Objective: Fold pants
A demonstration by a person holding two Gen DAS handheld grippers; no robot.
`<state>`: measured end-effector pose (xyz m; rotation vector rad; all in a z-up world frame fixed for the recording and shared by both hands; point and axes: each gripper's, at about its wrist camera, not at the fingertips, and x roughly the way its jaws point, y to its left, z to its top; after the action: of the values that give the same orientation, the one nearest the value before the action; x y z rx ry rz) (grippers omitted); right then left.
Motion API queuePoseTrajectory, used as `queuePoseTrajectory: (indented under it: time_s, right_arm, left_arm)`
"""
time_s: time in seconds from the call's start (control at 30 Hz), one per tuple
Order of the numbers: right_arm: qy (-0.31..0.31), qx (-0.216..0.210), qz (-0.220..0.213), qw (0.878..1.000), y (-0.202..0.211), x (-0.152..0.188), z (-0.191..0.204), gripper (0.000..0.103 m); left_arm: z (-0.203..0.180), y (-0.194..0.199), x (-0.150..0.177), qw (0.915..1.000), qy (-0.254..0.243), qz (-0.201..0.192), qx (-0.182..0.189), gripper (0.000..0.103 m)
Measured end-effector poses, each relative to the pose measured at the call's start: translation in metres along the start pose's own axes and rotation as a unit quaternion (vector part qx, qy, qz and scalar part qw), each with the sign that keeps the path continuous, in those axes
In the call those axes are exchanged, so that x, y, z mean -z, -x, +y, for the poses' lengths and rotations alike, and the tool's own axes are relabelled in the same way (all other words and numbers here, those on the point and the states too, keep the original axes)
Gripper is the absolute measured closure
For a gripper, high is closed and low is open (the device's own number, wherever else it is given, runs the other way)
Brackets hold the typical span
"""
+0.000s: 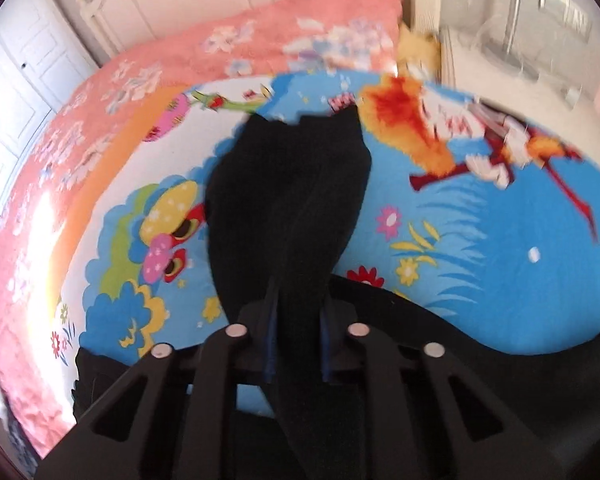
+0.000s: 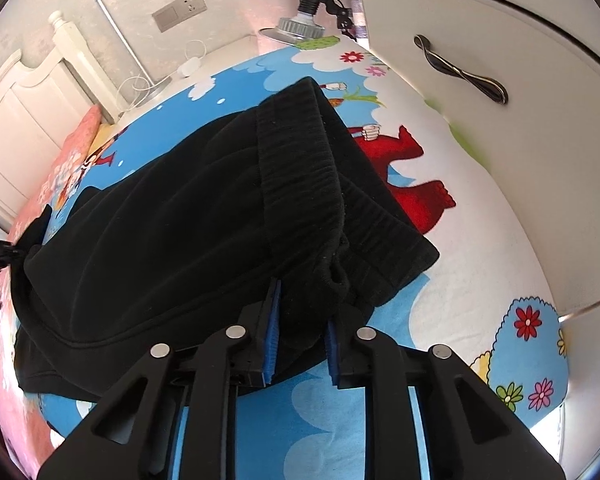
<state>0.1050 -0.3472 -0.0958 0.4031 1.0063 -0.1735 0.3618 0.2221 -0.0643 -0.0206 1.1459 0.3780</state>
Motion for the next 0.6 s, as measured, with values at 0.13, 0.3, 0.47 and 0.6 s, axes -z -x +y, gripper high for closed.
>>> queuePoseTrajectory:
  time_s: [0.13,0.3,0.47,0.6]
  right_arm:
    - [-0.011,-0.02,-0.005,1.0,0.005,-0.002,-0.005,0.086]
    - [-0.024,-0.062,-0.019,0.998,0.023,-0.013,-0.011,0.088]
    - [-0.021,-0.053,-0.029,0.998,0.026,-0.021,-0.014,0.088]
    - [-0.018,-0.033,-0.026,0.999,0.018,-0.014,-0.016,0.088]
  left_arm:
    - [0.081,0.063,0.039,0.9827,0.142,-0.062,0.101,0.09]
    - [0.183,0.086,0.152,0.925,0.325,-0.08,0.181,0.091]
    - [0.201,0.048,0.236,0.9118,0.362,-0.021,0.193,0.09]
    - [0.205,0.048,0.247,0.9287,0.339,-0.027,0.148,0.077]
